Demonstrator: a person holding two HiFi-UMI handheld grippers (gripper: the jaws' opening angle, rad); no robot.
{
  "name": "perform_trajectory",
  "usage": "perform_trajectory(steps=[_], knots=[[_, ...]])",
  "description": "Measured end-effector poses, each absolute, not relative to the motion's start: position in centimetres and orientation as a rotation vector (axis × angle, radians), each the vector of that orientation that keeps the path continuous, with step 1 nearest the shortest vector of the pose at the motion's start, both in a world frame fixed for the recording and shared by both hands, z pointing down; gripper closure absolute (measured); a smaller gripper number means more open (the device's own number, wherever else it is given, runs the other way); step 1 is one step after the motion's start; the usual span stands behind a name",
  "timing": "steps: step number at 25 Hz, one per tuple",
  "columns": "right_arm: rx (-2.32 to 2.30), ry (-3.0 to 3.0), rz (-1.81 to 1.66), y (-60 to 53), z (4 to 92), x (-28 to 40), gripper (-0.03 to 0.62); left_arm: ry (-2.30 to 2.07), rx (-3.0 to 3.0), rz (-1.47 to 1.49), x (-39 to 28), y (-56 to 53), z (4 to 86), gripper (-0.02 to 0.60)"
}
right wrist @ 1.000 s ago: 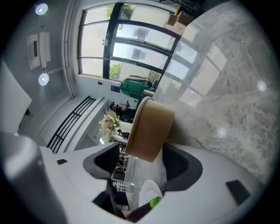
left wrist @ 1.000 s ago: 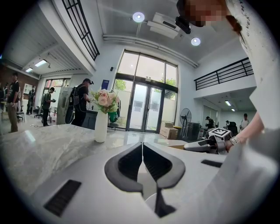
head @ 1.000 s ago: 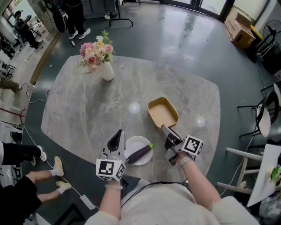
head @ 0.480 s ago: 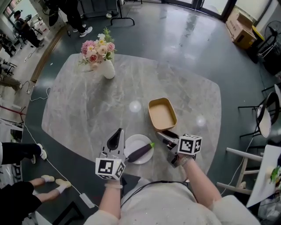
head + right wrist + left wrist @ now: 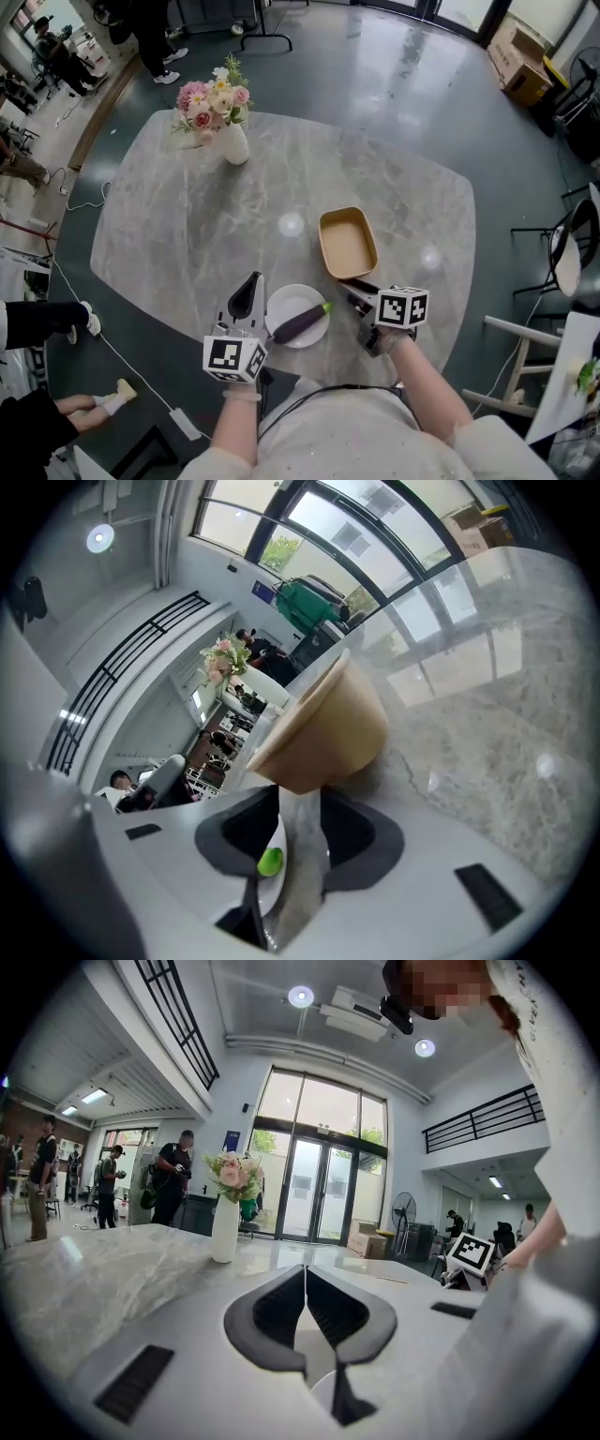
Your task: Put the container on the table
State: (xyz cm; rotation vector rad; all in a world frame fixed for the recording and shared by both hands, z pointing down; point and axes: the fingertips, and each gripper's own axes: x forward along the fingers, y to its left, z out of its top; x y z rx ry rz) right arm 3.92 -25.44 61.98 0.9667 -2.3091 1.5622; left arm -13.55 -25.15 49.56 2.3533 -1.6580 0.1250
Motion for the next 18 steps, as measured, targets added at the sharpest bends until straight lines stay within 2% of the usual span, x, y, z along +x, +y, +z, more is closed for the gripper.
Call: perform_trajectory(steps=[4, 10, 18], knots=[[1.001, -2.264, 1.564, -25.4, 62.7, 4.3, 0.526, -1.656, 2.351, 0.125, -13.5, -25.2, 49.6, 0.572], [1.009, -2.250, 1.579, -25.4, 62.9, 4.5, 0.535, -1.650, 2.346, 0.129, -13.4, -25.3, 49.9, 0.572], [0.991, -2.207, 1.584, -25.0, 63.4, 4.6, 0.586, -1.653, 2.332, 0.127, -13.4, -25.2, 50.2, 0.572]])
